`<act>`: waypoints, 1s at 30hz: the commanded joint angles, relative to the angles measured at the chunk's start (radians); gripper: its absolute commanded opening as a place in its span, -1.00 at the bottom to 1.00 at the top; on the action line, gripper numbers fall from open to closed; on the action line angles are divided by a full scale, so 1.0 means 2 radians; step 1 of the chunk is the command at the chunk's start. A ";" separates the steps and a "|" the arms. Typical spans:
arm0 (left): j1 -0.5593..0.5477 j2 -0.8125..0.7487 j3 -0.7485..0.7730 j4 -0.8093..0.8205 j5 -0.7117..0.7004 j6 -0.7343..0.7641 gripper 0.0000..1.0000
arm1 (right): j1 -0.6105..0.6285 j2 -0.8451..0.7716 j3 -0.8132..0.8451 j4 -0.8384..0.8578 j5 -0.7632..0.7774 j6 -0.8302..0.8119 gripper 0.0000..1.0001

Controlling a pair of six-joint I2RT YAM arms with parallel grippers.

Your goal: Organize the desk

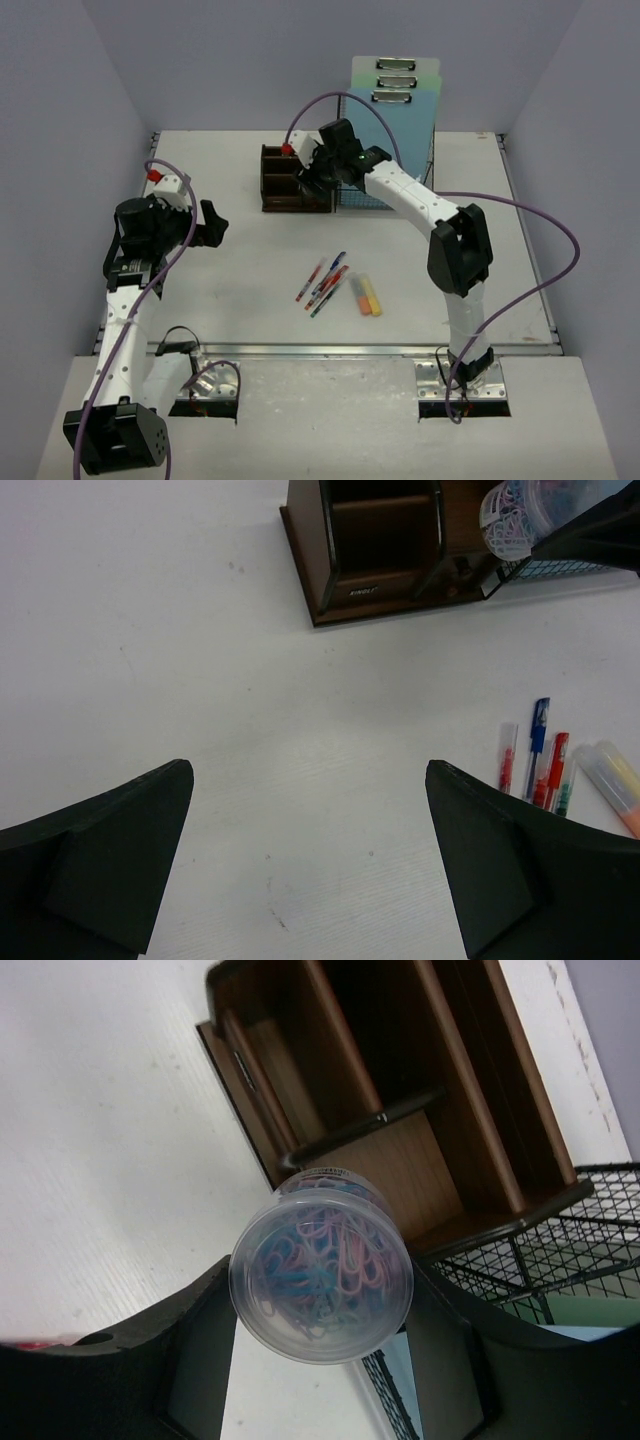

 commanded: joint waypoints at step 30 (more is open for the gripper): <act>-0.003 -0.007 -0.005 0.028 0.004 0.007 1.00 | -0.034 0.087 0.105 0.026 -0.008 -0.012 -0.05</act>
